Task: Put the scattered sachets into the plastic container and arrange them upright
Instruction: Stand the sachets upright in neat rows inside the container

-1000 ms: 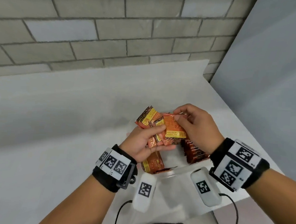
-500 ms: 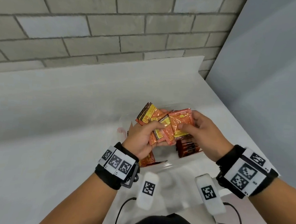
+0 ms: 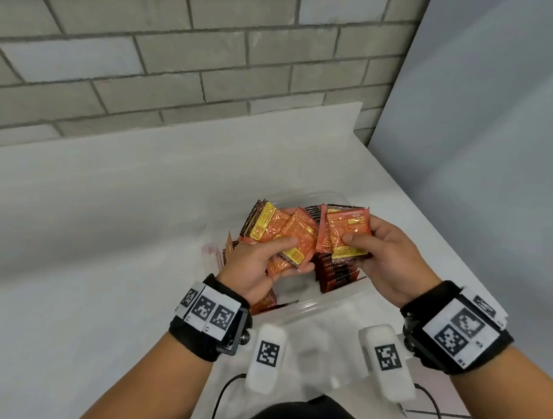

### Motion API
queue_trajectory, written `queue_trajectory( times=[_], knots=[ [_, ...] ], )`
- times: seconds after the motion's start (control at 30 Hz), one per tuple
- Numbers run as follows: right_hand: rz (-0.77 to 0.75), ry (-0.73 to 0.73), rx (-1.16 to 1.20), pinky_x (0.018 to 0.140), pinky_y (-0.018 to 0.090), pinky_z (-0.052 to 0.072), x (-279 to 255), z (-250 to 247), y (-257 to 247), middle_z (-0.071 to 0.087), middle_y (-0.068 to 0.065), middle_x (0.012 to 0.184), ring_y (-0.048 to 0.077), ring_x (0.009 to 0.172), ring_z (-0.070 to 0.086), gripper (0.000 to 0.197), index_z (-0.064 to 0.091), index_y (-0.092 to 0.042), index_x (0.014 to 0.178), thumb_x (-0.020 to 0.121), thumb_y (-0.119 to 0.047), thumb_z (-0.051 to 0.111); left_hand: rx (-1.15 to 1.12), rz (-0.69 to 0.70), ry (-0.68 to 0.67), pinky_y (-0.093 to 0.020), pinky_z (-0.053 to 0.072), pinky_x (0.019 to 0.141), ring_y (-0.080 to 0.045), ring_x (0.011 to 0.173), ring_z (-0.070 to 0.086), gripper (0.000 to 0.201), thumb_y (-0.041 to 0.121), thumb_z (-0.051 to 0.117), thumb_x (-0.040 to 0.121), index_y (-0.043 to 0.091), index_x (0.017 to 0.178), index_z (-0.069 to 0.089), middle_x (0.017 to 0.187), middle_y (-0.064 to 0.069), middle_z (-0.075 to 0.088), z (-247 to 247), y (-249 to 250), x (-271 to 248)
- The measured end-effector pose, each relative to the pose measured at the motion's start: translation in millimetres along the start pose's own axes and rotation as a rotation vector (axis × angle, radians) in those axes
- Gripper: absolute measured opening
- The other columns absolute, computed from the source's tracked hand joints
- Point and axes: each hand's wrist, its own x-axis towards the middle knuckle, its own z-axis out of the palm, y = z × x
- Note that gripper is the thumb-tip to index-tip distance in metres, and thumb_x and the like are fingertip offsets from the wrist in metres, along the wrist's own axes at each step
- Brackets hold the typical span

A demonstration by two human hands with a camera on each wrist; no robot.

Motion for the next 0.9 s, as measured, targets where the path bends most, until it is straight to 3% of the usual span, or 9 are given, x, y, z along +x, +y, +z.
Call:
queue_trajectory(
  times=[0.13,0.2,0.27,0.33,0.47,0.57,0.7,0.8,0.9],
  knots=[
    [0.059,0.029,0.072,0.064,0.025,0.053,2,8,8,0.072,0.001,0.090,0.013,0.078,0.066,0.025,0.061,-0.013,0.108,0.091,0.001,0.049,0.102,0.026,0.107,-0.040,0.059,0.079,-0.015,0.090,0.071,0.012,0.004,0.061,0.086,0.001,0.097,0.065,0.092,-0.004,0.075,8,-1,4],
    [0.107,0.043,0.054,0.067,0.031,0.055,2,12,13,0.071,0.003,0.092,0.016,0.080,0.067,0.022,0.061,-0.013,0.109,0.092,-0.001,0.052,0.178,0.050,0.132,-0.040,0.060,0.073,-0.023,0.100,0.069,0.032,0.009,0.067,0.081,0.005,0.112,0.064,0.106,-0.008,0.073,10,-4,8],
    [0.145,0.039,0.031,0.066,0.035,0.058,2,13,16,0.071,0.005,0.095,0.018,0.081,0.068,0.022,0.060,-0.012,0.110,0.091,-0.002,0.054,0.203,0.041,0.137,-0.036,0.060,0.065,-0.028,0.099,0.069,0.044,0.015,0.070,0.076,0.007,0.118,0.062,0.109,-0.011,0.072,12,-4,10],
    [0.162,0.041,0.012,0.064,0.035,0.059,2,12,17,0.070,0.006,0.097,0.019,0.081,0.068,0.022,0.060,-0.011,0.111,0.091,-0.003,0.056,0.146,0.006,0.140,-0.038,0.061,0.064,-0.031,0.097,0.069,0.036,0.015,0.066,0.082,0.008,0.117,0.061,0.109,-0.013,0.071,12,-2,11],
    [0.164,0.079,0.010,0.062,0.034,0.057,2,7,18,0.070,0.007,0.097,0.017,0.078,0.068,0.021,0.059,-0.011,0.109,0.091,-0.002,0.056,0.020,-0.073,0.129,-0.053,0.056,0.077,-0.034,0.099,0.068,0.025,0.013,0.047,0.096,0.007,0.119,0.057,0.110,-0.016,0.070,8,3,10],
    [0.162,0.097,0.036,0.063,0.032,0.057,1,4,19,0.071,0.007,0.095,0.018,0.079,0.067,0.021,0.061,-0.012,0.107,0.092,0.000,0.053,0.021,-0.074,0.138,-0.055,0.056,0.073,-0.033,0.091,0.070,0.023,0.008,0.048,0.095,0.005,0.116,0.057,0.105,-0.016,0.072,4,4,10],
    [0.137,0.098,0.068,0.061,0.030,0.056,2,-5,16,0.072,0.005,0.091,0.017,0.078,0.068,0.028,0.061,-0.015,0.108,0.090,0.004,0.050,0.075,-0.103,0.081,-0.051,0.057,0.071,-0.036,0.080,0.071,0.021,0.007,0.049,0.095,0.002,0.114,0.058,0.099,-0.022,0.071,0,5,8],
    [0.107,0.094,0.054,0.058,0.024,0.053,4,-8,11,0.071,0.002,0.083,0.013,0.070,0.066,0.028,0.060,-0.010,0.106,0.088,0.008,0.049,0.201,-0.110,0.047,-0.044,0.058,0.061,-0.030,0.067,0.071,0.013,0.004,0.054,0.092,0.005,0.102,0.062,0.087,-0.019,0.072,-4,6,8],
    [0.088,0.045,-0.019,0.058,0.022,0.052,6,-7,8,0.070,-0.001,0.077,0.012,0.068,0.064,0.028,0.062,-0.010,0.097,0.086,0.012,0.048,0.305,-0.107,0.014,-0.038,0.059,0.049,-0.025,0.062,0.070,0.017,0.004,0.063,0.086,0.007,0.103,0.064,0.081,-0.013,0.073,-4,6,7]
  ],
)
